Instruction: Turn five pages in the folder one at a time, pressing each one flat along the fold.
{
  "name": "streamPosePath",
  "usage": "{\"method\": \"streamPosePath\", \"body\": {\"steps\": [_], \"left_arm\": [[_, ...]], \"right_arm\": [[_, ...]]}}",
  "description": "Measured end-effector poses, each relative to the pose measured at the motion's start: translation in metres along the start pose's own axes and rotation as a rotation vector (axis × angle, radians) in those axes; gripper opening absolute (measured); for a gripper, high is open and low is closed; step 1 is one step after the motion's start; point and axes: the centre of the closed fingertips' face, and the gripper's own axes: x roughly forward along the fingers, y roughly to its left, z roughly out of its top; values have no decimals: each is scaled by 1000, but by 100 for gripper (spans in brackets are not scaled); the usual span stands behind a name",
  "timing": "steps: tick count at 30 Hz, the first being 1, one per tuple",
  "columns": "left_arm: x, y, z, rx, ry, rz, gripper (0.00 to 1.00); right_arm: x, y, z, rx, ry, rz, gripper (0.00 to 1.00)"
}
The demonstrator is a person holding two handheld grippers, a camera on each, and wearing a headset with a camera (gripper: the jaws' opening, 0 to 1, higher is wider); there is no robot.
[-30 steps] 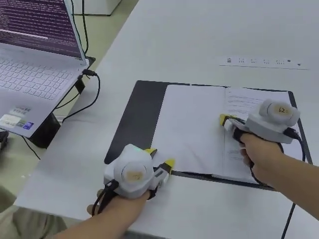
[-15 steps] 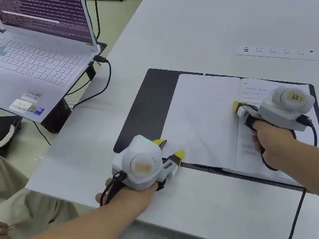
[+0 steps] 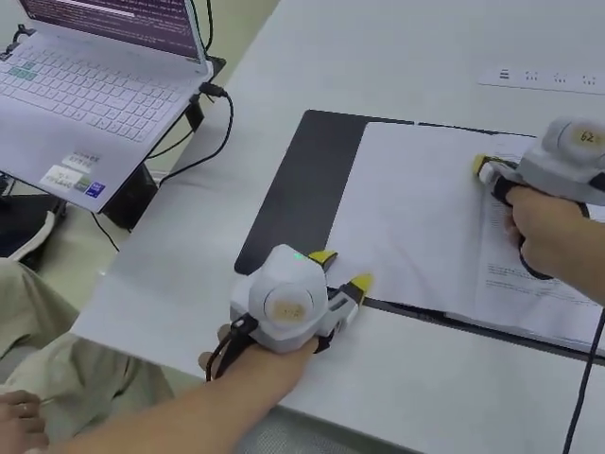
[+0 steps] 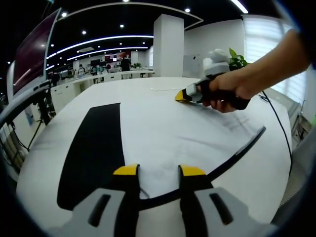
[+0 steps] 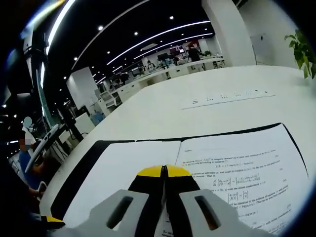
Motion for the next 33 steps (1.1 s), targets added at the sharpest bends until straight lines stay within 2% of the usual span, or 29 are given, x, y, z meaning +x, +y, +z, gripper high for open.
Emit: {"method": "streamPosePath", "body": {"steps": [1,7,10,15,20,24,33], "left_arm": [[0,0,0,1,0,0,30],[1,1,-1,0,-1,0,30],[1,1,-1,0,-2,0,30],[1,2,-1,-1,-4,0,30],[1,2,-2,-2,-5,0,30],[1,1,-1,-1,-4,0,30],[1,2,-2,-6,-4,1,30]], "right_arm": [[7,-4,3,-12,0,-1,0],[20,-8,15,-37,4,-14,0],[30,-17,20,-52,0,-20,0],[33,-19,19,-49,-4,-20,0],[44,-26,21,-27,-6,-23,0],[39,-23,20,-13,-6,-10,0],[32,-19,11,-45,13,23,0]]}}
